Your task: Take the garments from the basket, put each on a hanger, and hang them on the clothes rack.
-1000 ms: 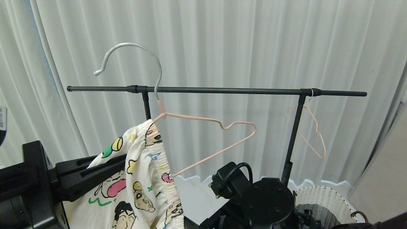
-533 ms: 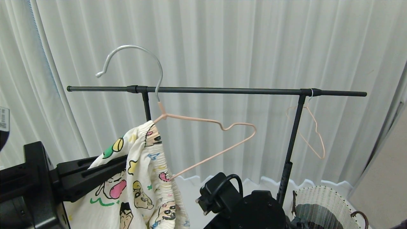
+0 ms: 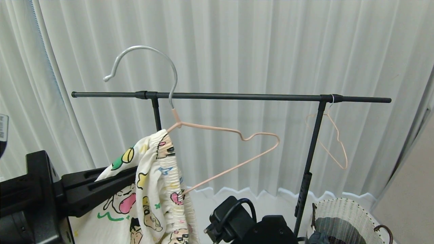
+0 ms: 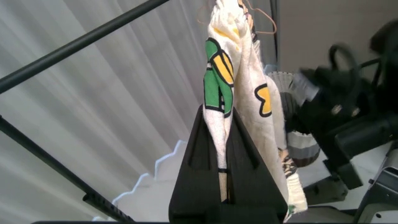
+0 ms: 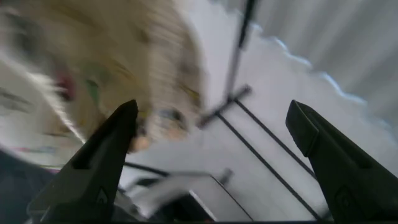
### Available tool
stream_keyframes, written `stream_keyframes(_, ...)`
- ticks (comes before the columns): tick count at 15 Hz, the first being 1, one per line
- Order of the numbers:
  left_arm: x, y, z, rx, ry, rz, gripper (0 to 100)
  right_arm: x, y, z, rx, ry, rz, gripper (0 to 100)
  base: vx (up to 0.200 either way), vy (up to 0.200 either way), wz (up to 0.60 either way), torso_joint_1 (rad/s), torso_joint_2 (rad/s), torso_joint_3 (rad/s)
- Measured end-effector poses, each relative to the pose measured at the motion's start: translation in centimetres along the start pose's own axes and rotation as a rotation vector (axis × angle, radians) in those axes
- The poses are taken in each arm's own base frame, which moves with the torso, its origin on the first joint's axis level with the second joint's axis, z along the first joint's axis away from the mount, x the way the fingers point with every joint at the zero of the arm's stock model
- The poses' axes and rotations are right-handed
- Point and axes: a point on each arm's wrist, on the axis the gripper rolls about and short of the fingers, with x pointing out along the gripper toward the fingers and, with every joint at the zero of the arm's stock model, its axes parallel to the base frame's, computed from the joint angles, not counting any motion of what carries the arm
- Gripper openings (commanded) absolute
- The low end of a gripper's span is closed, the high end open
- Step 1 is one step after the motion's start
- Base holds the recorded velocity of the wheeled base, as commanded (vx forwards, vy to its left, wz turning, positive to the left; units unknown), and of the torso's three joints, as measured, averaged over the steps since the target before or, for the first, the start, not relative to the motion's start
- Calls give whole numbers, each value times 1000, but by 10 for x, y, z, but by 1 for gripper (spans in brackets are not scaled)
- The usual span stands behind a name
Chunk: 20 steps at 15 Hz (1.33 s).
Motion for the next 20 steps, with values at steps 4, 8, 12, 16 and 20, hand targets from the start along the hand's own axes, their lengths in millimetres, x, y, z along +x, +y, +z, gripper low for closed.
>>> stream_keyframes(4,-3,-1,0,2,-11,-5,0,3,-28,1,5,41,-171,100,0,0,0,0,0,0)
stream_keyframes(8,-3,-4,-11,1,27,-4,0,-8,-71,5,-15,57,-343,100,0,0,0,0,0,0)
stream_keyframes(12,-3,-7,-21,32,59,-15,0,-23,-103,13,-2,39,-446,100,0,0,0,0,0,0)
stream_keyframes(16,-3,-9,-26,37,75,-23,0,-33,-136,27,23,-10,-546,100,0,0,0,0,0,0)
stream_keyframes(20,-4,-10,-32,43,89,-30,0,-40,-156,36,40,-54,-605,100,0,0,0,0,0,0)
